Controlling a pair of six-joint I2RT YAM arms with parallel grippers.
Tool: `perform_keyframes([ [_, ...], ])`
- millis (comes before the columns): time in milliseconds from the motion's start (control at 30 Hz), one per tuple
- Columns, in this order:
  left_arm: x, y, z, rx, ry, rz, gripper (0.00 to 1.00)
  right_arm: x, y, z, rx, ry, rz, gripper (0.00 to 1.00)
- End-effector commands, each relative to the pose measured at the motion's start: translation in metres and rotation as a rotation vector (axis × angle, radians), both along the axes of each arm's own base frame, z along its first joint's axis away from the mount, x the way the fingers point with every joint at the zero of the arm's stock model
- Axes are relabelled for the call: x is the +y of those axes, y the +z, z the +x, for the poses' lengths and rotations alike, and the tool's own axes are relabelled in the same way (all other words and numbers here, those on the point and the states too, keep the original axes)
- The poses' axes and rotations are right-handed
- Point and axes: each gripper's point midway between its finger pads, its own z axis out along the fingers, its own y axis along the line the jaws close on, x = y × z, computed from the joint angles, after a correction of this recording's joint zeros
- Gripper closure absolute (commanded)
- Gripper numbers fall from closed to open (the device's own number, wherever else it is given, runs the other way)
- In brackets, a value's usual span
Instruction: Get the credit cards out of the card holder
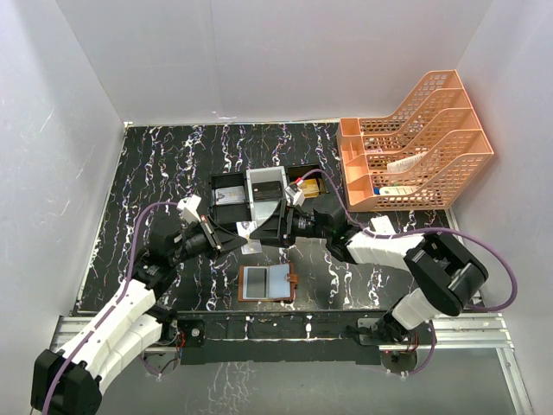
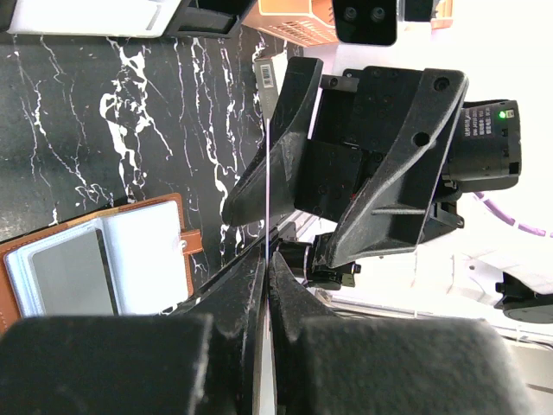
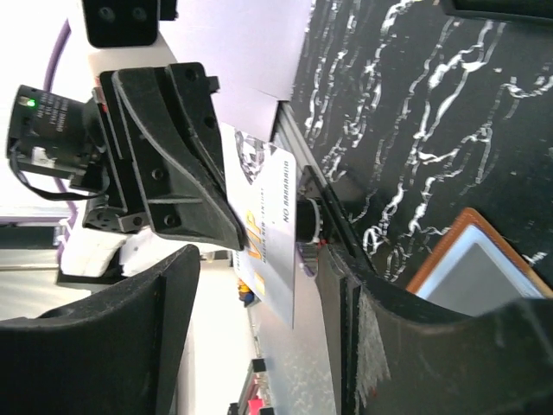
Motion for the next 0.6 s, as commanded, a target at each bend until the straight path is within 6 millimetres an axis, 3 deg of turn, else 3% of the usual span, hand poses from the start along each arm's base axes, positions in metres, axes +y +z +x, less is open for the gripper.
perform_keyframes([
  [0, -0.005, 0.035, -0.003, -0.108, -0.046, -0.057, 1.0, 0.006, 0.032, -0.003, -0.05, 0.049, 0.126, 0.48],
  [367, -0.005, 0.04, -0.001, -0.151, -0.054, -0.057, 1.0, 0.006, 0.044, 0.005, -0.05, 0.091, 0.203, 0.66],
  [567, -0.008, 0.047, 0.002, -0.166, -0.101, -0.101, 1.0, 0.007, 0.048, 0.01, -0.058, 0.104, 0.219, 0.68],
])
